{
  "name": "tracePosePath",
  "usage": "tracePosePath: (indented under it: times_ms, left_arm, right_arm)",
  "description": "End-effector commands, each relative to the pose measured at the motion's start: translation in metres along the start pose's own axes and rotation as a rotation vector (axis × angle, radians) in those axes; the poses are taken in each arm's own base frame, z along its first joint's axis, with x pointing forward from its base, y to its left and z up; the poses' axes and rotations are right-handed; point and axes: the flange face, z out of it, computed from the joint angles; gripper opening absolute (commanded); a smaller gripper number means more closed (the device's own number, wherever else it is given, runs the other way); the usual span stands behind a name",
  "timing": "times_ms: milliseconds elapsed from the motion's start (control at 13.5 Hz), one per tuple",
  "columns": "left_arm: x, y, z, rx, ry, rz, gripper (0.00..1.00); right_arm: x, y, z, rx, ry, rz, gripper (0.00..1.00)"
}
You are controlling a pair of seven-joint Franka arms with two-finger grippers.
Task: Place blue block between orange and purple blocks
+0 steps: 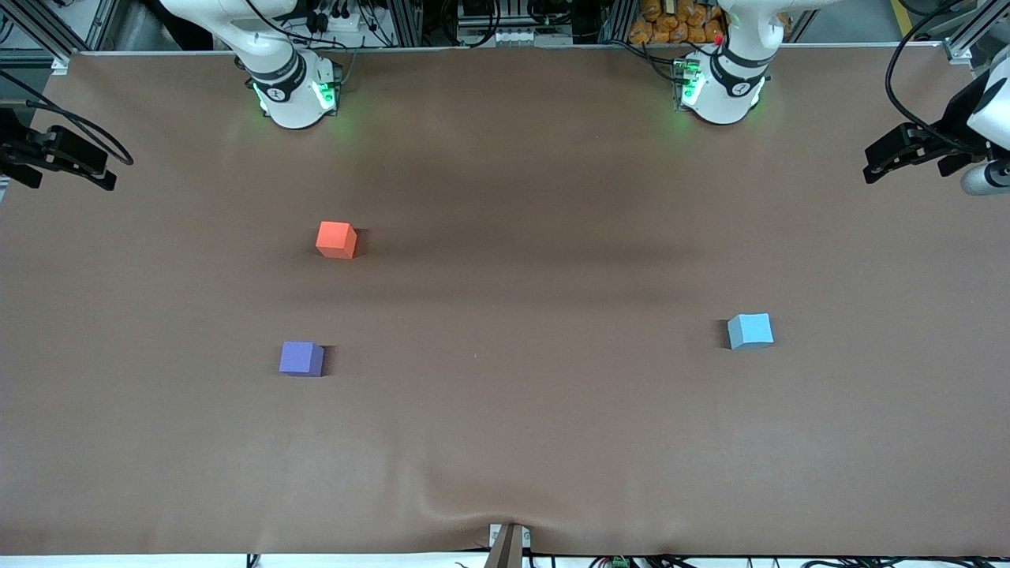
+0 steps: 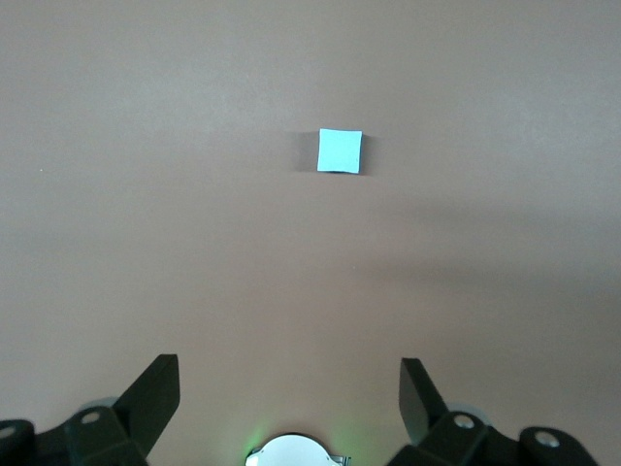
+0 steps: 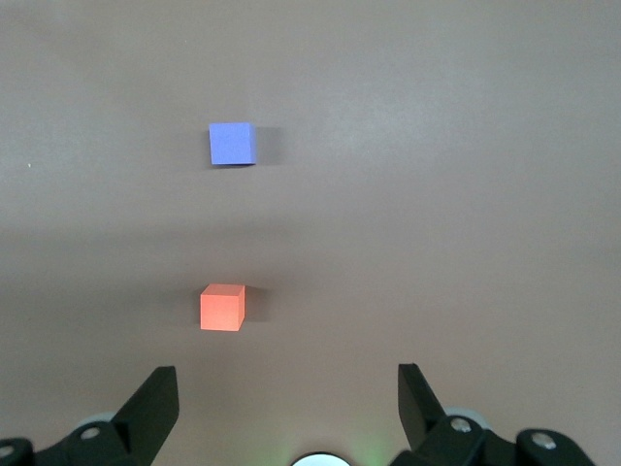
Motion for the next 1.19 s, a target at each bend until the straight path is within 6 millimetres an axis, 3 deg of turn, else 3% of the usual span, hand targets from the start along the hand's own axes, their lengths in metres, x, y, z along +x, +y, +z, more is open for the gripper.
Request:
tracePosePath:
  times_ms: [0,668,965,1114]
  left_arm:
    - [-0.001,-0.002,0.002,0.007,-0.008,-0.004,1.00]
    - [0.006,0.000,0.057,0.013,-0.040,-0.009,1.00]
    - [0.011,0.001,0.071,0.013,-0.040,-0.009,1.00]
    - [0.016,-0.003,0.092,0.013,-0.030,-0.016,1.00]
  right_arm:
    - [-0.001,0.002,-0.002,0.027,-0.004,-0.001,1.00]
    - [-0.001,0.003,0.000,0.028,-0.014,0.001,1.00]
    - [-0.001,0.003,0.000,0.030,-0.014,0.003,1.00]
    - [-0.001,0.003,0.000,0.037,-0.014,0.003,1.00]
